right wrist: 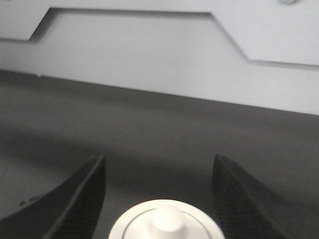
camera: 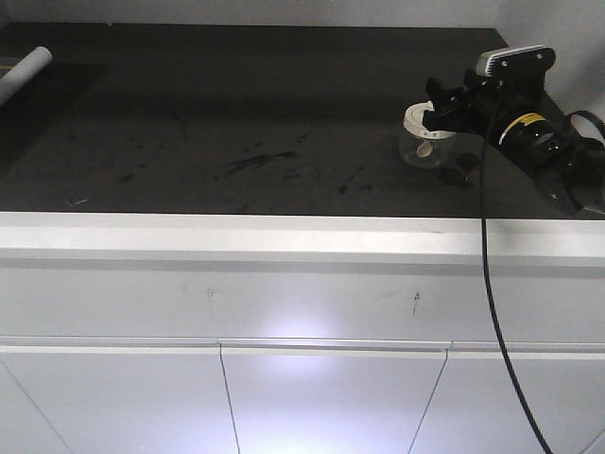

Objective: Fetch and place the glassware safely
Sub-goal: 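Close the right gripper on the jar's white lid knob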

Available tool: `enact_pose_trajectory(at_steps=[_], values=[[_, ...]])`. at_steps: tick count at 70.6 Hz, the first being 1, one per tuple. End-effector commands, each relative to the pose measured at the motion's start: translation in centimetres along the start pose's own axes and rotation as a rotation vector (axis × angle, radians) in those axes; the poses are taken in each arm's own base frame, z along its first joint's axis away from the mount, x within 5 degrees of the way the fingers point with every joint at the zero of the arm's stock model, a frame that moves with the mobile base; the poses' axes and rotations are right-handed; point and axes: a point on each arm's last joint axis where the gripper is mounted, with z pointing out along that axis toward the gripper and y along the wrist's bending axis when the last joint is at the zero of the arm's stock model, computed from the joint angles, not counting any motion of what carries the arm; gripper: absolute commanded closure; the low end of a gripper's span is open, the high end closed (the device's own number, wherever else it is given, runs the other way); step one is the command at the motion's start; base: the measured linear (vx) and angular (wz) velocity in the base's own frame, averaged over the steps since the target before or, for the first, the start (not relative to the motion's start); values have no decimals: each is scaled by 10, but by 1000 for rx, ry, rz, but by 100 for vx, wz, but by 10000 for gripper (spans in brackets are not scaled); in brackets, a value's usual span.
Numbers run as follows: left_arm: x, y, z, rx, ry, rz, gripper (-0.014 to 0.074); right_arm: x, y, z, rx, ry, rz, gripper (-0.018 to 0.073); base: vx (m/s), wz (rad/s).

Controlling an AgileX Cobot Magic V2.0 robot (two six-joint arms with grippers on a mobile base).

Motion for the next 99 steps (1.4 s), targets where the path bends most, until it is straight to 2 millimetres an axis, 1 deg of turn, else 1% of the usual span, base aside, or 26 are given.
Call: enact_pose_trajectory(at_steps=[1, 12, 25, 30, 36, 43, 48, 50, 55, 58, 66, 74, 84, 94, 99], values=[[-15, 1, 0, -2, -92, -20, 603, -34, 2, 8, -12, -104, -24, 110, 0, 0], [-15, 1, 0, -2, -92, -20, 603, -21, -4, 22, 8, -66, -24, 110, 0, 0], [-15, 1, 0, -2, -92, -20, 603, -3, -6, 28, 12, -29, -15, 113, 0, 0], [-15, 1, 0, -2, -92, -20, 603, -2, -6, 28, 12, -24, -15, 123, 0, 0], [-15, 1, 0, -2, -92, -20, 603, -2, -6, 28, 11, -28, -18, 159, 0, 0], [-15, 1, 0, -2, -92, -20, 603, -2, -6, 28, 12, -26, -19, 237, 0, 0], [-15, 1, 0, -2, -92, -20, 603, -2, -6, 28, 13, -23, -19, 328, 0, 0], [-15, 1, 0, -2, -92, -20, 603, -2, -6, 28, 13, -23, -19, 368, 0, 0], [-15, 1, 0, -2, -92, -20, 603, -2, -6, 28, 13, -23, -19, 510, 0, 0], [-15, 1, 0, -2, -92, -20, 603, -2, -6, 28, 14, -22, -19, 575, 0, 0], [-15, 1, 0, -2, -92, -20, 603, -2, -6, 28, 13, -22, -13, 568, 0, 0], [-15, 1, 0, -2, -92, -20, 603, -10, -6, 26, 14, -36, -4, 567, 0, 0], [-15, 1, 0, -2, -92, -20, 603, -34, -3, 19, -2, -57, -1, 564, 0, 0], [-15, 1, 0, -2, -92, -20, 603, -63, 3, 5, -43, -46, -1, 563, 0, 0], [-15, 1, 0, -2, -92, -20, 603, -68, 9, -7, -62, -35, 9, 563, 0, 0]])
